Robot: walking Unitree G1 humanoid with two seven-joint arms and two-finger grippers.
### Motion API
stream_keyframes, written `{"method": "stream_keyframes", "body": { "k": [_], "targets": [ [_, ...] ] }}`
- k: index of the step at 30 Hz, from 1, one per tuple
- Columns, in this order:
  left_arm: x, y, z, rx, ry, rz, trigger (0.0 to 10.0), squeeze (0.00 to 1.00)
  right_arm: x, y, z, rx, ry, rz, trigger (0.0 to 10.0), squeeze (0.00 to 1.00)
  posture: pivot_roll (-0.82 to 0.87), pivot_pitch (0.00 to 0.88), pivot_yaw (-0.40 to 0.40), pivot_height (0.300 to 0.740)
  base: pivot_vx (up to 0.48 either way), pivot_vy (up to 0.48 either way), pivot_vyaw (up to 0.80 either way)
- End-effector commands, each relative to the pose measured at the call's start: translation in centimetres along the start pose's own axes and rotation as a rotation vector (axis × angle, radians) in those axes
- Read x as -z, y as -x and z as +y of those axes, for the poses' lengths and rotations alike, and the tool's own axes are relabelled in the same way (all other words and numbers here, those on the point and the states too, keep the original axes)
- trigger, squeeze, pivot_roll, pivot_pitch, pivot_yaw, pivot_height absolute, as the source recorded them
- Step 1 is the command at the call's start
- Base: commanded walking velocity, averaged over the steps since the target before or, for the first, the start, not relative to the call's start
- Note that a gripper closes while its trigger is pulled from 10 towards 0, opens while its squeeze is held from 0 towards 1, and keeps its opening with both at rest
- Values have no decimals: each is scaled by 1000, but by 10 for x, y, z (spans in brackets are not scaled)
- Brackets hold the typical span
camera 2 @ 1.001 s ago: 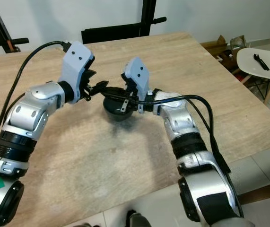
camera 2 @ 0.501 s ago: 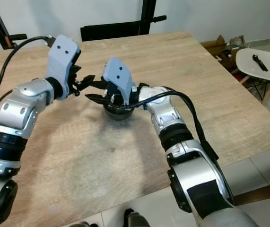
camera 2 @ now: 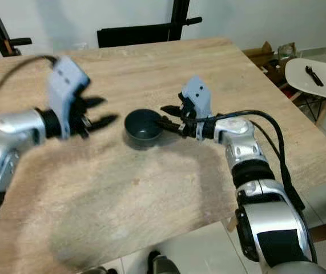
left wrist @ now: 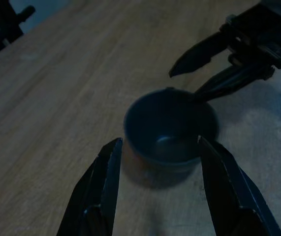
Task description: Setting the table
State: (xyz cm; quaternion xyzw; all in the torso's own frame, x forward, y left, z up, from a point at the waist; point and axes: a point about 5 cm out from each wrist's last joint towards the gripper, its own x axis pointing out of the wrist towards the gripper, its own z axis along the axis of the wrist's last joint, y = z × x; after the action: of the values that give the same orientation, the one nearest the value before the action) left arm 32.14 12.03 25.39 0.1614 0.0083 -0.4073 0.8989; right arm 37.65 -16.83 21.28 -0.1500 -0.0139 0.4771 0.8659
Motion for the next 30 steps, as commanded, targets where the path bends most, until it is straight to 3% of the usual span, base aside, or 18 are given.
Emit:
{"method": "stream_keyframes", "body": {
  "k": [1,5,7,10,12,13,18,22,26,27,28,30],
  "targets": [
    [1,-3,-1,-7,4,10,10000,0,0,3,-3,66,2,-26,10000,0,10,91,38,740,0,0,0],
    [0,-6,1,-30,12,11,10000,0,0,4,-7,125,1,-30,10000,0,1,89,41,740,0,0,0],
    [-1,-8,1,-42,17,7,10000,0,0,4,-12,190,-1,-22,10000,0,1,89,41,740,0,0,0],
    [-2,-10,3,-80,29,6,10000,0,3,4,-26,390,-31,17,10000,0,3,89,44,740,0,0,0],
    [-2,-10,3,-84,30,7,10000,0,4,4,-27,414,-42,20,10000,0,3,89,44,740,0,0,0],
    [-2,-9,3,-86,32,6,10000,0,4,3,-28,431,-58,22,10000,1000,4,89,44,740,0,0,0],
    [-2,-6,3,-101,39,10,10000,0,2,-3,-32,485,-85,53,10000,1000,21,106,43,740,0,0,0],
    [0,-2,3,-108,45,20,10000,0,9,0,-37,579,-131,120,10000,1000,26,117,44,740,0,0,0],
    [-1,-1,3,-112,45,22,10000,0,14,2,-38,593,-177,142,10000,1000,31,128,44,740,0,0,0],
    [-1,0,3,-114,45,22,10000,0,16,3,-38,594,-193,155,10000,765,32,131,43,740,0,0,0],
    [-2,1,4,-116,45,23,10000,0,19,5,-38,599,-212,172,10000,0,34,135,43,740,0,0,0],
    [-2,2,4,-118,46,24,10000,0,20,7,-38,602,-217,184,10000,0,35,137,42,740,0,0,0]
  ]
}}
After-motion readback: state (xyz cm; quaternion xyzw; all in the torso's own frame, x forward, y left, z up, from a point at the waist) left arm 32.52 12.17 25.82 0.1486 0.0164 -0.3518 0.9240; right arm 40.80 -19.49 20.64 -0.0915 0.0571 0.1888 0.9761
